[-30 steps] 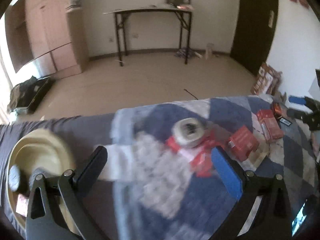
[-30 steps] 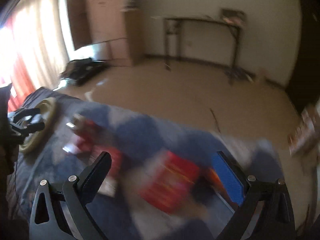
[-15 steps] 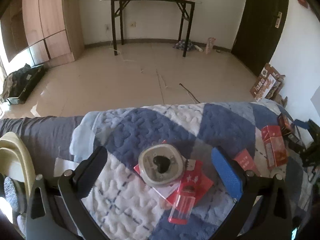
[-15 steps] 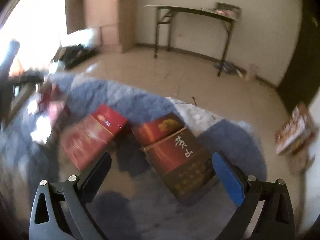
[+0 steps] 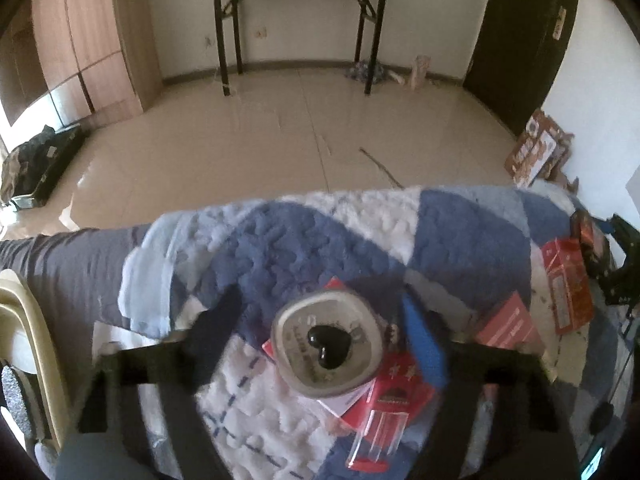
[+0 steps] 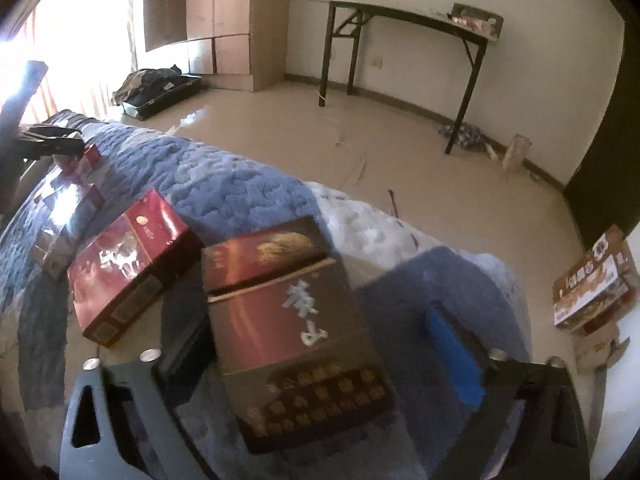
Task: Organize rigid objects
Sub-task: 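Grasp the white tape roll with the left tool while the right tool grasps the dark brown box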
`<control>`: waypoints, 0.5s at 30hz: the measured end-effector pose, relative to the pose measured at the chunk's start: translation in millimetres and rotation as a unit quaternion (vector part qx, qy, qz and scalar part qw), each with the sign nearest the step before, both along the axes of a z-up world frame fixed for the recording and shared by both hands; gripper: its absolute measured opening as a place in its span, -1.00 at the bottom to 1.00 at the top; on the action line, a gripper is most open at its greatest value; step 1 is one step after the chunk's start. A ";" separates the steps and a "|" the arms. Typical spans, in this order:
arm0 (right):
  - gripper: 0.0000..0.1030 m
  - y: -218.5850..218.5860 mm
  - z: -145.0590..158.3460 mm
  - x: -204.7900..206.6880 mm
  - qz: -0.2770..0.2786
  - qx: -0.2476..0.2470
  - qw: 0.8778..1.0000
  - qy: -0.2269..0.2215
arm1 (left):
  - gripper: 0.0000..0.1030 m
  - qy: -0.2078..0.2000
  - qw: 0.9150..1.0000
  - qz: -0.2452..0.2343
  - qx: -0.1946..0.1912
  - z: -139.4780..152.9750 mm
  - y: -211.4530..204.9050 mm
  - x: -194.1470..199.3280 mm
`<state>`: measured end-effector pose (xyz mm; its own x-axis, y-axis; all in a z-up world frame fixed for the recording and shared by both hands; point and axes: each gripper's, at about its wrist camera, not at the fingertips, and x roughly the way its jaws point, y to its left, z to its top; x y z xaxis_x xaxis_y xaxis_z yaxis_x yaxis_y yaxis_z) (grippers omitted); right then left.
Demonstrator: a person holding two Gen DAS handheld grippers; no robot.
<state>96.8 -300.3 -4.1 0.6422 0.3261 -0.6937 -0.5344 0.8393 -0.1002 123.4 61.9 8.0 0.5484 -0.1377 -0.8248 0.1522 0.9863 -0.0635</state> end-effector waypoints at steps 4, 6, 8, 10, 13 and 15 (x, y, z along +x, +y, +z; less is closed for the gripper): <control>0.21 12.9 -5.1 -11.4 0.021 -0.021 0.999 -0.026 | 0.00 -0.003 1.000 -0.011 -0.011 0.1 -1.2 -1.2; 0.08 17.0 -5.8 -16.1 0.024 -0.031 0.999 -0.037 | 0.00 -0.008 1.000 -0.010 -0.014 2.0 -1.4 -2.8; 0.07 18.9 -6.6 -18.6 0.021 -0.036 0.998 -0.045 | -0.01 -0.024 0.999 -0.014 -0.022 6.4 -0.9 -5.8; 0.07 19.3 -7.2 -19.6 0.020 -0.033 0.998 -0.048 | -0.01 -0.044 0.998 -0.017 -0.029 16.7 2.9 -13.6; 0.06 19.2 3.9 -27.3 0.020 -0.018 0.998 -0.061 | -0.01 -0.076 0.997 -0.007 -0.034 41.4 20.2 -35.9; 0.06 26.3 25.8 -40.4 0.040 -0.002 0.996 -0.077 | -0.01 -0.093 0.995 0.014 -0.027 60.3 40.0 -57.7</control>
